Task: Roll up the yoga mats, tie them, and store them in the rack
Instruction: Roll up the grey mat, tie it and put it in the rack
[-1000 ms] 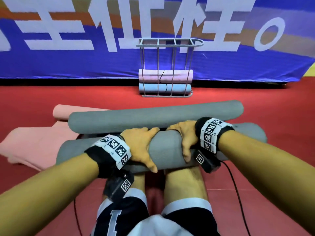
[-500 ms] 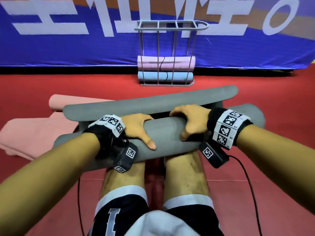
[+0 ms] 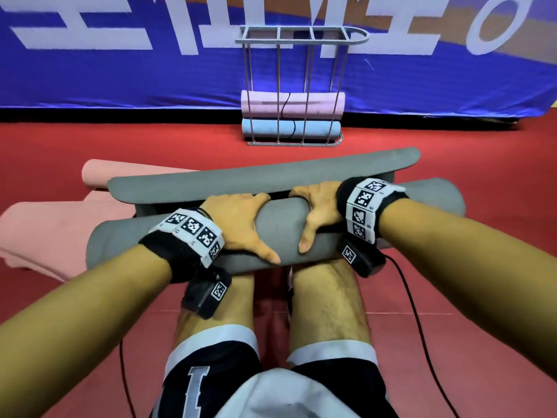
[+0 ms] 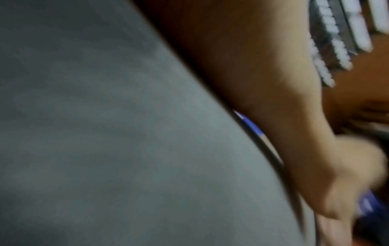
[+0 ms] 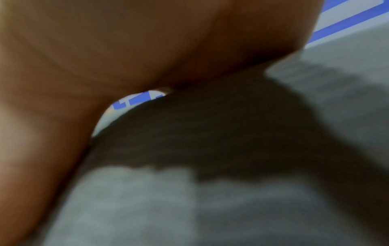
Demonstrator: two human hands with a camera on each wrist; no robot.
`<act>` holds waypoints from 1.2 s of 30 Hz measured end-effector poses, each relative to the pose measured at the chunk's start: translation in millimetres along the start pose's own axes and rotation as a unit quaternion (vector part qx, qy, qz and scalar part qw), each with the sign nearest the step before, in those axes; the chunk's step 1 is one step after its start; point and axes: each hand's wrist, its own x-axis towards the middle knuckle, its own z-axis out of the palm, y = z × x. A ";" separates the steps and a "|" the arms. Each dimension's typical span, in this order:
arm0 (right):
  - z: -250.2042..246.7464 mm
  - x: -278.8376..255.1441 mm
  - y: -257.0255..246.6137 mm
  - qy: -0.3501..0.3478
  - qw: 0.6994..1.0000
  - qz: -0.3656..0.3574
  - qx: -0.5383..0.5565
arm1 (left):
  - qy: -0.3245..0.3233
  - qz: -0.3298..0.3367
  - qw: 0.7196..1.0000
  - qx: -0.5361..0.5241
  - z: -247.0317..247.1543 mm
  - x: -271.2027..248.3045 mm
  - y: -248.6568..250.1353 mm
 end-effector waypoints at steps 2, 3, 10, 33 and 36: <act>-3.6 7.6 -0.2 -0.019 1.000 0.008 0.019 | 0.028 -0.007 0.999 0.018 5.6 -1.0 3.6; -6.6 10.6 -0.7 -0.026 0.999 0.008 0.025 | 0.040 -0.012 0.999 0.019 6.6 -0.1 4.5; -2.8 11.5 6.2 0.074 0.996 -0.023 0.038 | 0.053 -0.022 0.998 0.028 0.6 8.0 -0.4; 0.9 24.3 22.3 0.317 0.941 0.089 0.073 | 0.057 -0.013 0.998 0.022 -1.0 10.7 20.0; -10.6 26.0 16.2 0.304 0.949 0.083 -0.024 | 0.058 -0.013 0.998 0.021 -0.8 12.5 20.2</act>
